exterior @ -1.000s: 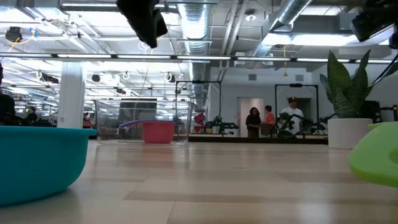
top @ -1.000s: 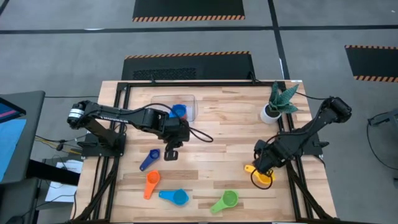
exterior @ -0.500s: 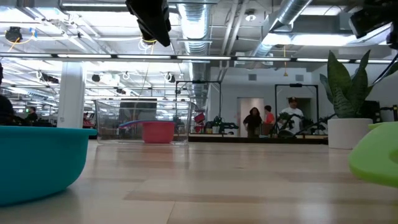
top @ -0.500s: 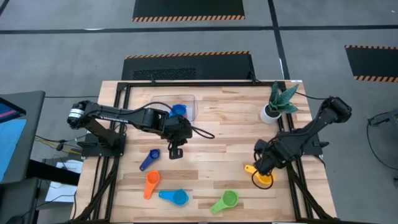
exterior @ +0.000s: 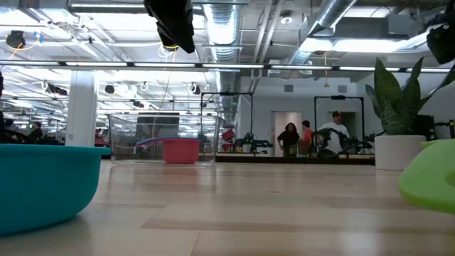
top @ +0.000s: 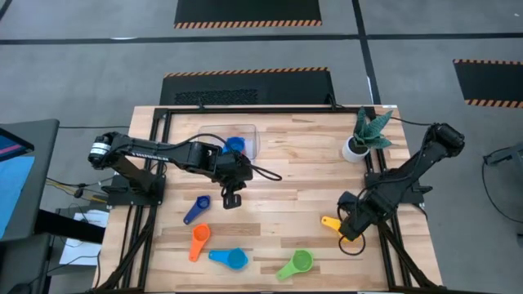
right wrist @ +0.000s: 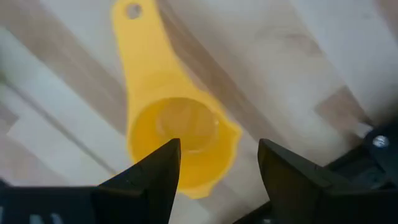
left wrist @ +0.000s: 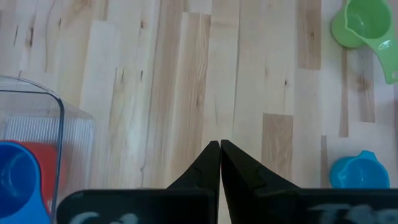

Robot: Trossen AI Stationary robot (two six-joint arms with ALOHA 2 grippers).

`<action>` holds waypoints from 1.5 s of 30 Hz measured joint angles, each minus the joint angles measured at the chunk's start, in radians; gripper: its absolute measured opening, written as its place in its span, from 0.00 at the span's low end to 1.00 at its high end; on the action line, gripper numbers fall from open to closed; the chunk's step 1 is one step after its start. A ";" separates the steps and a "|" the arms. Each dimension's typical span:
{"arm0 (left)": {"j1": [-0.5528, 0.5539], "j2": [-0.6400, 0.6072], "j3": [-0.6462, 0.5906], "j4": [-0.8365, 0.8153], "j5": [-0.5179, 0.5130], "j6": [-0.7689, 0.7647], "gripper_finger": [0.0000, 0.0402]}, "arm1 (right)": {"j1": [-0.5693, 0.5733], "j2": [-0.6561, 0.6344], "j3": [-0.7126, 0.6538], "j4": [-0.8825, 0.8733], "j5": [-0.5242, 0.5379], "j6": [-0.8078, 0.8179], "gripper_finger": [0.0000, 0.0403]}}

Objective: Nest measuring cups in basket
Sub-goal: Stack the yellow measuring cup into the dark blue measuring cup in the transparent bin

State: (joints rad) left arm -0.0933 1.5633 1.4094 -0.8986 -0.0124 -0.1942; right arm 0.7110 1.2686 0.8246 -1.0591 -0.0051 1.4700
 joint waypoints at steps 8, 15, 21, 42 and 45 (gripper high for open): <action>0.000 0.000 0.000 0.000 0.000 -0.001 0.00 | 0.053 0.087 -0.001 0.013 -0.024 0.062 0.59; 0.000 0.000 0.000 0.000 0.001 0.016 0.00 | 0.085 0.168 -0.001 0.042 -0.046 0.138 0.59; 0.003 0.000 0.000 0.000 0.002 0.025 0.00 | 0.085 0.256 -0.001 0.078 -0.049 0.148 0.58; -0.045 -0.055 0.126 -0.438 -0.127 -0.047 0.00 | -0.381 0.067 0.239 0.326 0.372 -0.405 0.02; -0.073 -0.092 0.125 -0.505 -0.202 -0.111 0.00 | -0.503 0.076 0.310 0.483 0.377 -0.616 0.02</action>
State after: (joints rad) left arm -0.1659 1.4710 1.5345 -1.4040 -0.2149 -0.3053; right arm 0.2084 1.3441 1.1348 -0.5765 0.3717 0.8541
